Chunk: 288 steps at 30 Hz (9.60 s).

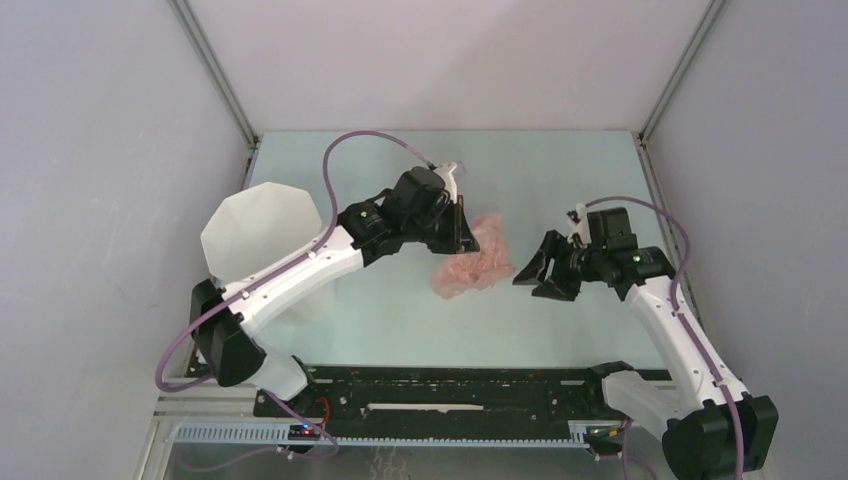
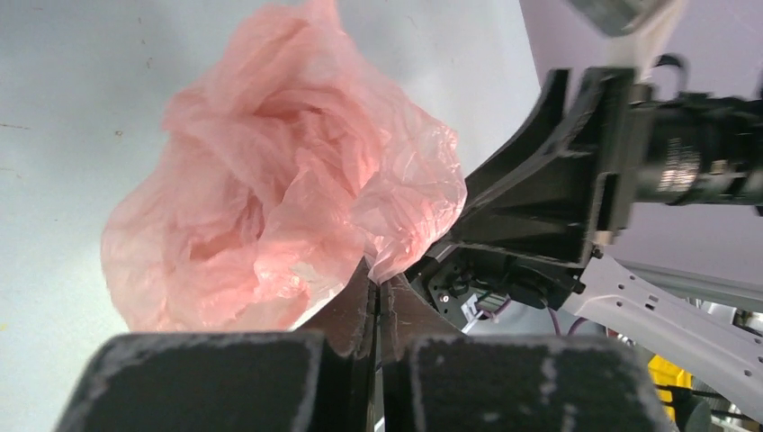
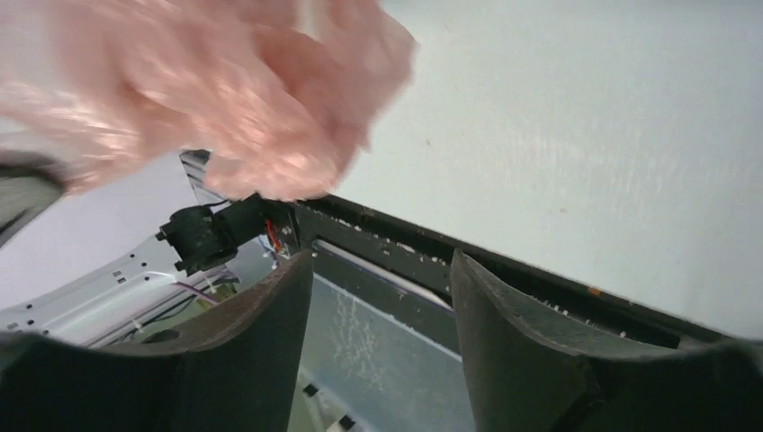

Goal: Put the trash bags into the trash bin

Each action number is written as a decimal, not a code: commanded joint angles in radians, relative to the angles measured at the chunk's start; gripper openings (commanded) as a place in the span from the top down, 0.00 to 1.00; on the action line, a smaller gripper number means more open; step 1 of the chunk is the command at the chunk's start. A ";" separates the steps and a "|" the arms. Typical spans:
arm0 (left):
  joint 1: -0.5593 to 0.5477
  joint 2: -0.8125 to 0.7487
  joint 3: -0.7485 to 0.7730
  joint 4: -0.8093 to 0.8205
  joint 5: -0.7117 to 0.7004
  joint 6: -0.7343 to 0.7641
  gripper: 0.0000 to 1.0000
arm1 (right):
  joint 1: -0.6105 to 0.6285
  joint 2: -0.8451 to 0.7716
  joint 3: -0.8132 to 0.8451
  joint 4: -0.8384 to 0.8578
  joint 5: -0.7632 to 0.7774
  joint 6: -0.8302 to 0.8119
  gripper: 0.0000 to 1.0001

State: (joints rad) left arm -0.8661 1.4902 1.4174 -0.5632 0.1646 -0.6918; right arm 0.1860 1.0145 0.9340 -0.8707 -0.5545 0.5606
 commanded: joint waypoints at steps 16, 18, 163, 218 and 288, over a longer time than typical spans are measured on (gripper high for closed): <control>0.001 -0.078 -0.088 0.077 0.112 -0.051 1.00 | 0.050 -0.068 -0.254 0.363 -0.065 0.320 0.25; 0.002 -0.082 -0.089 0.081 0.121 -0.050 1.00 | 0.057 -0.039 -0.256 0.374 -0.051 0.314 0.27; 0.264 -0.361 -0.113 -0.137 0.012 0.007 1.00 | 0.061 -0.084 -0.036 0.266 0.418 0.039 1.00; 0.208 -0.044 0.655 -0.242 -0.121 0.157 1.00 | 0.062 0.064 0.690 0.010 0.220 -0.211 1.00; 0.204 -0.221 -0.304 0.097 0.124 -0.098 1.00 | 0.098 -0.170 0.077 0.156 -0.038 -0.134 1.00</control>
State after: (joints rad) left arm -0.6666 1.0744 1.5444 -0.4091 0.0525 -0.6315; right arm 0.2707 0.8574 1.4612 -0.7433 -0.4503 0.3431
